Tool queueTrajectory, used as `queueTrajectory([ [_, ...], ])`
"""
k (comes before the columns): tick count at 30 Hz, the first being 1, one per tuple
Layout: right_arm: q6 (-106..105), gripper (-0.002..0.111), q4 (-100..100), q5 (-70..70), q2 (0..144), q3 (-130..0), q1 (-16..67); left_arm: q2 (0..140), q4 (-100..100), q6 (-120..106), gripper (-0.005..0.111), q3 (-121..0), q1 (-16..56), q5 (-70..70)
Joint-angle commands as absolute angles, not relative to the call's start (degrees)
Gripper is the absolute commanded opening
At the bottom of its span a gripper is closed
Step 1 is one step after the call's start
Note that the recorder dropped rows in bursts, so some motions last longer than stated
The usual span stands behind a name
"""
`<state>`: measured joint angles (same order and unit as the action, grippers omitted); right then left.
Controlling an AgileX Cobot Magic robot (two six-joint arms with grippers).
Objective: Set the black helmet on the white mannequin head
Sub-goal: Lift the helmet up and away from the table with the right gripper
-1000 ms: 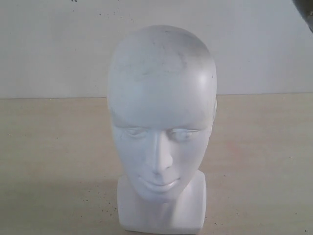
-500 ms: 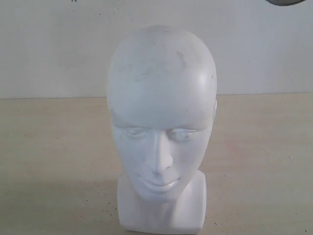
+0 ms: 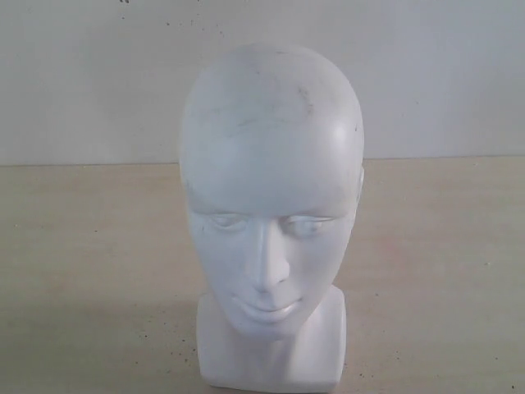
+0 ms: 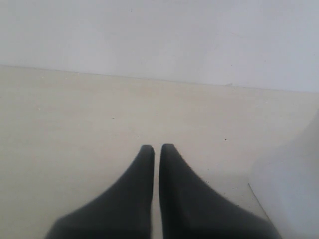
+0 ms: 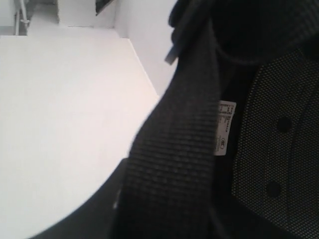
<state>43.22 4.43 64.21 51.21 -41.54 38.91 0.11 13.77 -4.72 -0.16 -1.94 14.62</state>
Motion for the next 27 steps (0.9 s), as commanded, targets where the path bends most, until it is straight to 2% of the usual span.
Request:
queueTrajectory([
  [1, 52.95, 0.0, 10.9, 69.96, 53.11, -46.41, 38.96, 0.0, 13.66, -5.04, 0.004, 0.0, -2.18, 14.63],
  [8, 62.16, 0.0, 14.58, 69.96, 57.91, -49.74, 38.96, 0.0, 13.66, -5.04, 0.004, 0.0, -2.18, 14.63],
  [27, 74.93, 0.0, 26.31, 69.96, 58.76, -54.79, 38.96, 0.0, 13.66, -5.04, 0.004, 0.0, -2.18, 14.63],
])
